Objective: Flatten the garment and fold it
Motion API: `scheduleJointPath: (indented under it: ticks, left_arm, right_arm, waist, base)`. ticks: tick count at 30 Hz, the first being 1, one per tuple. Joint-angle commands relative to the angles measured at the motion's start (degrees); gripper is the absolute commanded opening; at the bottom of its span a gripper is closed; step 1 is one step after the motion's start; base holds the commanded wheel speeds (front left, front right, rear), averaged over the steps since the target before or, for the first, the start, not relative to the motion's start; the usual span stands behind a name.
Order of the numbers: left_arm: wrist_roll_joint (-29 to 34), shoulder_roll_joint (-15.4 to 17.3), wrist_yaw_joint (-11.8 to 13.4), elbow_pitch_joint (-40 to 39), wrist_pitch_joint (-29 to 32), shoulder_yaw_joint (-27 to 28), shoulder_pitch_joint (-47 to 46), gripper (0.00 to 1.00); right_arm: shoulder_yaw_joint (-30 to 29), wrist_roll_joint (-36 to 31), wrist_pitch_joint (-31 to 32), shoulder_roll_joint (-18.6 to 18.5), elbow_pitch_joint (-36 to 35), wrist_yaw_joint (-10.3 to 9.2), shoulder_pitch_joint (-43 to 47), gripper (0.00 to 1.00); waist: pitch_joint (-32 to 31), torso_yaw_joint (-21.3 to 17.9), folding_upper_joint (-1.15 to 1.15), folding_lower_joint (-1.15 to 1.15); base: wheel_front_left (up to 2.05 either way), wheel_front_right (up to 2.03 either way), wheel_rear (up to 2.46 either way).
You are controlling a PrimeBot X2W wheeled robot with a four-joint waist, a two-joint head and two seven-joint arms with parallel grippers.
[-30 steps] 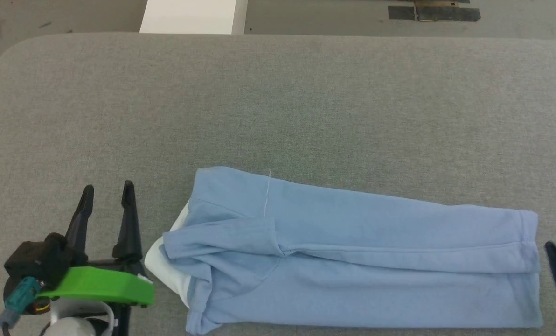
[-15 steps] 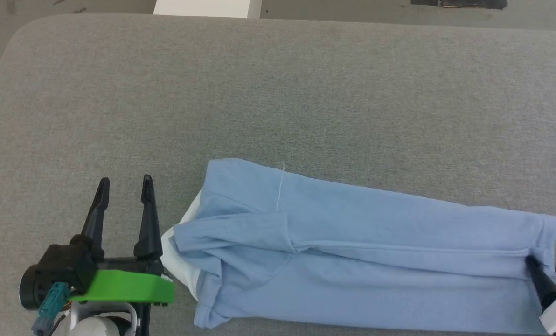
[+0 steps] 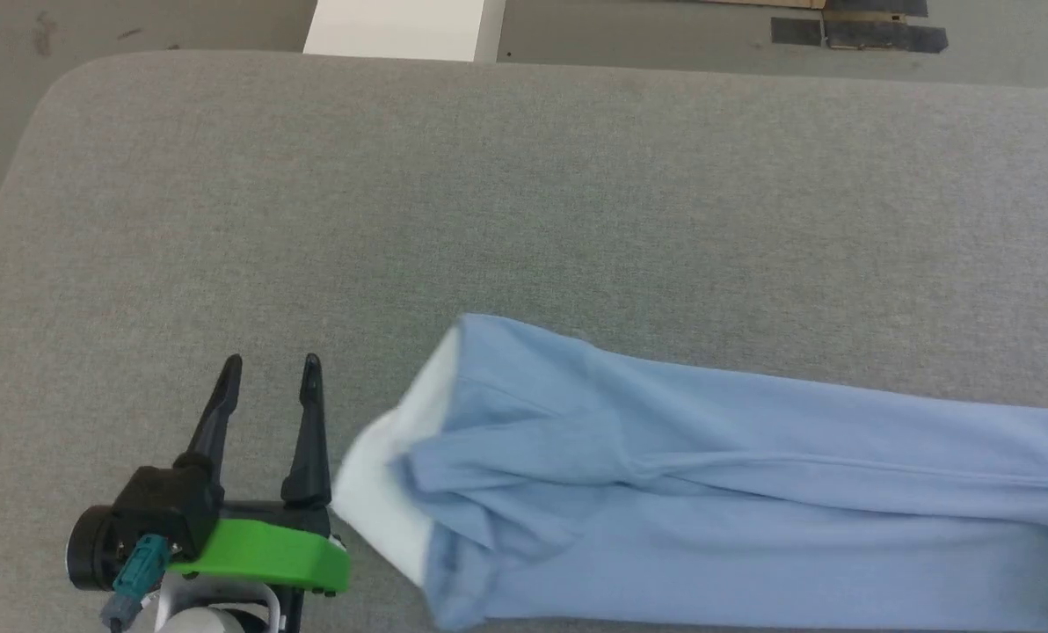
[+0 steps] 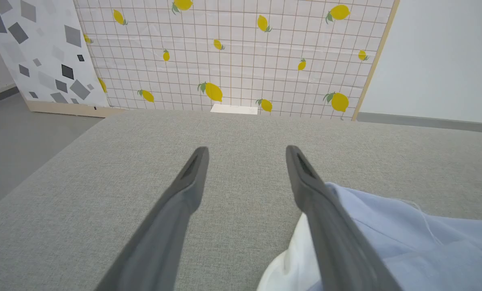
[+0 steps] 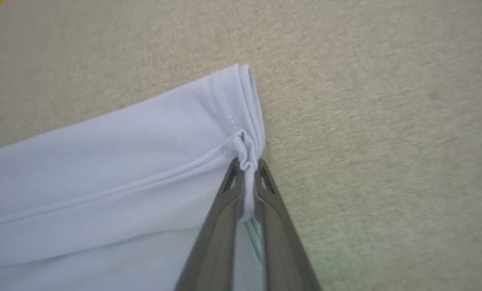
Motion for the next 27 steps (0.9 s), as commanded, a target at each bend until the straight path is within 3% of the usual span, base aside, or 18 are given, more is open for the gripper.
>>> scheduleJointPath:
  ticks: [1,6,9,17,23,27]
  left_arm:
    - [0.43,0.13,-0.47,0.34,0.10,-0.19,-0.68,1.00]
    - [0.50,0.26,-0.75,0.80,0.45,-0.82,-0.90,1.00]
    - [0.30,0.25,-0.75,0.94,0.56,-0.91,-0.77,1.00]
    - [-0.22,-0.63,-0.84,1.43,0.35,-1.33,-0.84,1.00]
    - [-0.38,-1.36,-1.07,1.98,0.13,-1.57,-1.65,1.00]
    - [-0.62,-1.99,-1.64,2.74,-0.06,-1.97,-2.29,1.00]
  right_arm:
    - [-1.39,-0.84,-0.43,-1.13,-0.03,-0.11,-1.14,0.00]
    - [-8.02,-4.24,-1.49,-3.64,-0.70,-0.11,-2.46,0.00]
    - [-7.41,-3.40,-0.23,-3.66,-2.07,-0.11,-2.49,0.00]
    - [4.10,3.55,9.34,-2.13,-13.03,-0.11,1.04,0.00]
    - [13.35,8.64,17.07,1.23,-22.45,-0.11,1.77,0.00]
    - [22.06,9.98,20.96,2.63,-26.88,-0.11,0.17,0.00]
  waist:
    - [-0.27,-0.17,0.00,0.00]
    - [-0.43,-0.17,0.00,0.00]
    - [-0.33,-0.40,0.00,0.00]
    - [-0.21,-1.10,0.00,0.00]
    - [0.00,-1.05,0.00,0.00]
    - [0.10,-0.44,0.00,0.00]
  base:
    - [0.00,0.00,0.00]
    - [0.00,0.00,0.00]
    - [0.00,0.00,0.00]
    - [0.00,0.00,0.00]
    - [0.00,0.00,0.00]
    - [0.00,0.00,0.00]
